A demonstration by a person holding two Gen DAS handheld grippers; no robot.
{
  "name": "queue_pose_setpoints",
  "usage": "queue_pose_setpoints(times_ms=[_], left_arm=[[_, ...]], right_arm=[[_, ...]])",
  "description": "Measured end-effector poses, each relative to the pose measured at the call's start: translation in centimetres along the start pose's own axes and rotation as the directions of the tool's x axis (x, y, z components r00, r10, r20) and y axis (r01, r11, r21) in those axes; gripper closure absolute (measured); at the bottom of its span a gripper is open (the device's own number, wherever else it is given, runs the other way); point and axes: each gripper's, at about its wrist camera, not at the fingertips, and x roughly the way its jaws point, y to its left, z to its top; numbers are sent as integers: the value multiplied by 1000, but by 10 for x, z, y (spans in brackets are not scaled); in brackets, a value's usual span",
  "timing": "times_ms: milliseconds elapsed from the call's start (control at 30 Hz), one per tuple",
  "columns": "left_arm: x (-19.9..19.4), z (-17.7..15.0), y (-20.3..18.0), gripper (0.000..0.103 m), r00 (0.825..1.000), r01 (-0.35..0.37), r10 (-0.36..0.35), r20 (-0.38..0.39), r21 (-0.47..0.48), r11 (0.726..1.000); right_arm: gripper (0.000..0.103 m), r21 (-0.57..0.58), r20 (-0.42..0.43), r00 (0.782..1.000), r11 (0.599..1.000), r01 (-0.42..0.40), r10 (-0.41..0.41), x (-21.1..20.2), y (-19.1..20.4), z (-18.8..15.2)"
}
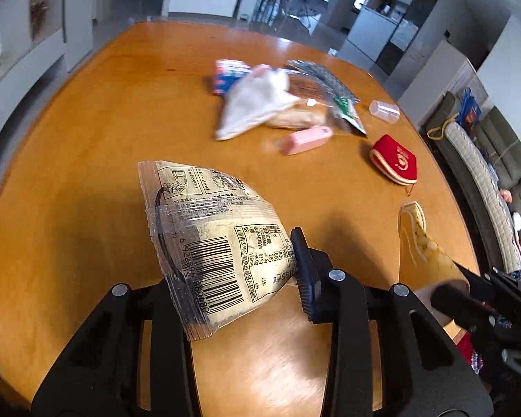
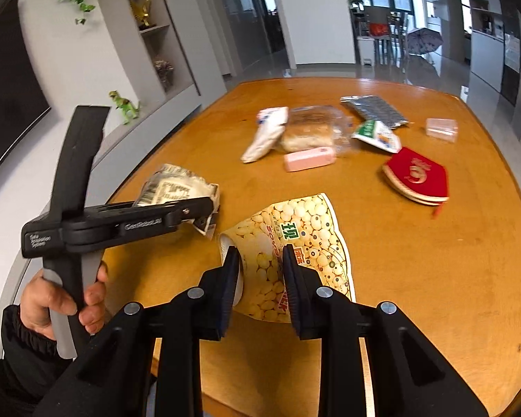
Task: Collect trash
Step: 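Grasp the clear snack packet with the left tool while the right tool grasps the yellow soybean milk cup, then drop the snack packet and soybean milk cup into the black trash bag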
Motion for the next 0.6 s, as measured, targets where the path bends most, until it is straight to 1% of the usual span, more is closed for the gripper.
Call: queue_pose_setpoints(times_ms=[100, 133, 267, 333, 400, 433, 500, 600], left_arm=[[-32, -22, 39, 68, 998, -42, 44, 40, -56, 998], [-37, -24, 48, 68, 997, -50, 53, 47, -72, 996], [-75, -52, 105, 68, 987, -116, 131, 88, -159, 980], [-93, -66, 134, 68, 981, -139, 163, 102, -208, 968], [-105, -80, 154, 68, 976, -154, 187, 111, -252, 955], [-113, -89, 167, 68, 972, -165, 204, 115, -281, 945], [-126, -105, 187, 68, 967, -179, 226, 118, -318, 931], [-145, -132, 221, 67, 956, -205, 269, 116, -389, 898]], right_arm=[[75, -24, -16, 999, 998, -52, 51, 9, 33, -3], [75, -36, -22, 997, 997, -69, 69, 13, 46, -5], [75, -84, -47, 992, 989, -124, 120, 23, 90, -10], [75, -114, -68, 986, 980, -162, 155, 29, 117, -13], [75, -142, -89, 979, 971, -195, 183, 35, 141, -15], [75, -154, -100, 975, 965, -210, 197, 37, 153, -17], [75, -183, -129, 965, 951, -250, 229, 44, 181, -21], [75, -233, -168, 950, 926, -296, 262, 53, 220, -29]])
